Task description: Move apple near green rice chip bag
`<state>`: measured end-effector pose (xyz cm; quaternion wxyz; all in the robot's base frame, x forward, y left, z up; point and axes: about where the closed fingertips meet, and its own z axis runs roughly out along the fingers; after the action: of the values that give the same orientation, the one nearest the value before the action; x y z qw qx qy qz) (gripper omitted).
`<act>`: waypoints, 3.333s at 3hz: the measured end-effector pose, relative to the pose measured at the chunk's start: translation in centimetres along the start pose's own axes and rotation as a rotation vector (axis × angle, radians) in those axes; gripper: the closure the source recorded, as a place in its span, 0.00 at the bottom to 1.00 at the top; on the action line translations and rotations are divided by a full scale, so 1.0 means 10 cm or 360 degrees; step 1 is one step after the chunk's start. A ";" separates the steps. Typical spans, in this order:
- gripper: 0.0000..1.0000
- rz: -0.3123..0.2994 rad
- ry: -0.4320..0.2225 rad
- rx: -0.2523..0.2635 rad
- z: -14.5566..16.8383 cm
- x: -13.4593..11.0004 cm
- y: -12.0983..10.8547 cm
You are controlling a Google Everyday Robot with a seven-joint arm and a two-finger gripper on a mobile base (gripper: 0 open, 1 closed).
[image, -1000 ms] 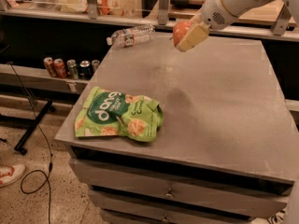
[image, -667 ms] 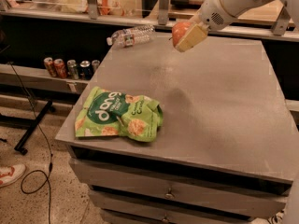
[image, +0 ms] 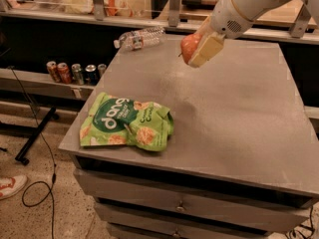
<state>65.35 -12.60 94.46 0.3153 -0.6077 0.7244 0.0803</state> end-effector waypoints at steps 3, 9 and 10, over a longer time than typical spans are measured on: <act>1.00 -0.0282 0.0136 -0.0459 0.35 -0.03 0.67; 1.00 -0.0513 -0.0004 -0.0700 0.87 -0.49 1.19; 0.83 -0.0522 -0.0024 -0.0705 0.92 -0.55 1.16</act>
Offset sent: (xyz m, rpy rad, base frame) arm -0.0658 0.0337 -0.0435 -0.1575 0.2255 0.3466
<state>58.16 -0.59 87.13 0.1889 -0.7703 0.5789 0.1890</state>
